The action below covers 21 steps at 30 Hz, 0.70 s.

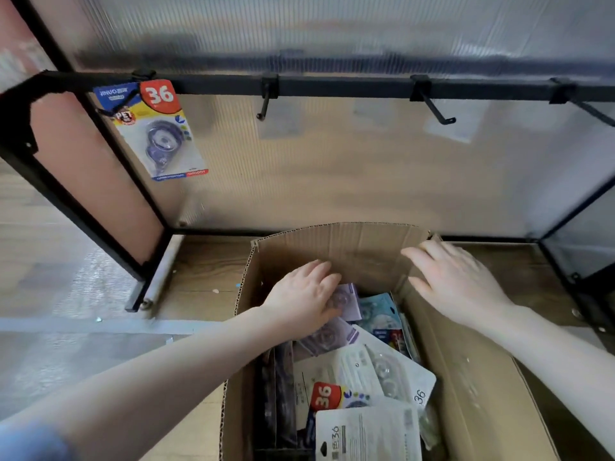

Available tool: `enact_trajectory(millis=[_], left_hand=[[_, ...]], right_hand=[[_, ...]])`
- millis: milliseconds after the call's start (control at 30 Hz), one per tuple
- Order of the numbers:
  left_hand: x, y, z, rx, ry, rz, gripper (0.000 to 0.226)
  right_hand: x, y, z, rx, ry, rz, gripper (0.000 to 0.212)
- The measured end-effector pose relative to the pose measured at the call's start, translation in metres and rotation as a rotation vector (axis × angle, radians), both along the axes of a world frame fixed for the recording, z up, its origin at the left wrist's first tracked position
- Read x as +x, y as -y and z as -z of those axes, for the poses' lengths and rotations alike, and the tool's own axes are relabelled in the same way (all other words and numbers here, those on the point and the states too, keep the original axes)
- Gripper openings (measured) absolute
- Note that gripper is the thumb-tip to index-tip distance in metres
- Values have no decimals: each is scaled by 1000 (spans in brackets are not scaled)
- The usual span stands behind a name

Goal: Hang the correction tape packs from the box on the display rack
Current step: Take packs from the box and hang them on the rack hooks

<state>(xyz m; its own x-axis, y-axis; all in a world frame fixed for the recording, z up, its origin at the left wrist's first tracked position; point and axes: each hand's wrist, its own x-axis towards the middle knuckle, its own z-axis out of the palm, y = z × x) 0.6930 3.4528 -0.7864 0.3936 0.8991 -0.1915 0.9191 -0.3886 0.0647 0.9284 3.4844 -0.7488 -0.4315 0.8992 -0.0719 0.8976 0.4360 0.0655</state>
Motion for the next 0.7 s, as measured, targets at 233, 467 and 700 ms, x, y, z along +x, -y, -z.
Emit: enact_trajectory(millis=[233,467,700], left_hand=[[17,-2,48,-352,-167,-95,59],[28,-11,77,-456,-251,-436,58],[38,-8,87,-444,-87,-653,94]], right_hand=[[1,-5,11,-28,26,-42,39],[3,-10,21,-61,37,-55,38],[2,-15,27,-75,39,-75,43]])
